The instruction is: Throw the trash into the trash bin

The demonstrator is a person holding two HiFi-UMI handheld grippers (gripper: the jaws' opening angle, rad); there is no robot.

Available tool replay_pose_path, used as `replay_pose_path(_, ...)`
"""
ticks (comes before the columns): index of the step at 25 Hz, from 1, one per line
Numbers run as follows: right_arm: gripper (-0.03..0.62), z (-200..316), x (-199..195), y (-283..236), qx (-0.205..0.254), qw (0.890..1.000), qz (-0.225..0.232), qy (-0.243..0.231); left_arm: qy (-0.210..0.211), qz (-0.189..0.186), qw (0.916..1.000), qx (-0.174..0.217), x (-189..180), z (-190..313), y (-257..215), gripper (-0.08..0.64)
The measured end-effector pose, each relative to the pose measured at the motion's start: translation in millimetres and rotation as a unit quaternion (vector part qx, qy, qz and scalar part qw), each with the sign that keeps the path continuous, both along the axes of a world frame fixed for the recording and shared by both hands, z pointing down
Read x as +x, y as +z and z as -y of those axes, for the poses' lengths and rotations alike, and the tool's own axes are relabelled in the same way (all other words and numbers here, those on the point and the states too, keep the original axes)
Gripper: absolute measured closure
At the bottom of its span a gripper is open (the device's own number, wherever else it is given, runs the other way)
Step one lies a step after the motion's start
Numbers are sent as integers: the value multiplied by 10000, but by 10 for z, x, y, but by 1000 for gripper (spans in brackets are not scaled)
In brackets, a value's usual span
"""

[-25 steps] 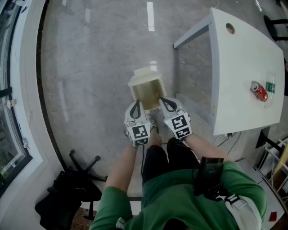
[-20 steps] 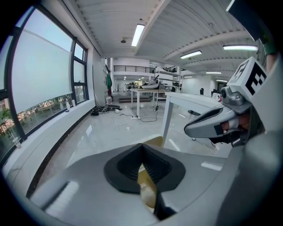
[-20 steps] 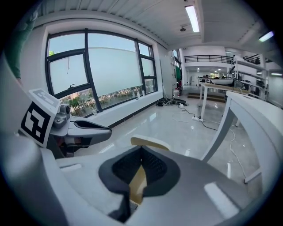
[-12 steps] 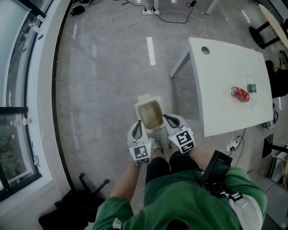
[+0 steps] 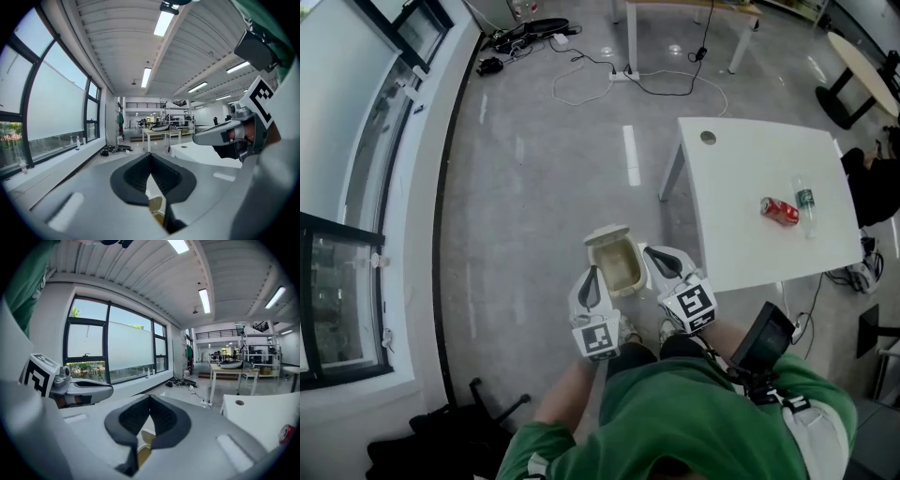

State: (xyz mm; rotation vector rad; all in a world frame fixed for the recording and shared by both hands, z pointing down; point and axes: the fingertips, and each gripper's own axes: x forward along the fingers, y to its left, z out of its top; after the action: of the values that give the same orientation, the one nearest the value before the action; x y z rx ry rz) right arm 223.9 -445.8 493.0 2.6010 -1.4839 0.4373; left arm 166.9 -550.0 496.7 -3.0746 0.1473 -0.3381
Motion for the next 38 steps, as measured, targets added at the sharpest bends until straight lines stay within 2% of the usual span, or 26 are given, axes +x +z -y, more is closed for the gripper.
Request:
replay_pose_path(7,589,-359,-354,-588,517,9966,-456,-444,-313,-458,9981,257,-375,-431,-507,555)
replay_pose_path(15,589,-891,-627,-891,787,9939,-590,-505,-485,-778,9952,346,-755,-876,-827,555)
replay_pose_path(21,589,-1109,-725,-1054,820,9932,-704,-443,-355,-1132,9916,523,-919,-1050,-1111,557)
replay_pose_path(25,589,-1168,-767,-1202,859,9922,-833,-342,-166,-1108,9917,626,-950,-1090,-1193,556)
replay_pose_path(35,589,-1193,-924,-1291,858,9925,-865,-116,-15,-1192,9917,477,-974,-1069,-1336,555)
replay_pose_path(38,589,-1181,-973,-1291,834,9925,-886,-64,26,-1105,9930,414,-1011,-1057,-1279,555)
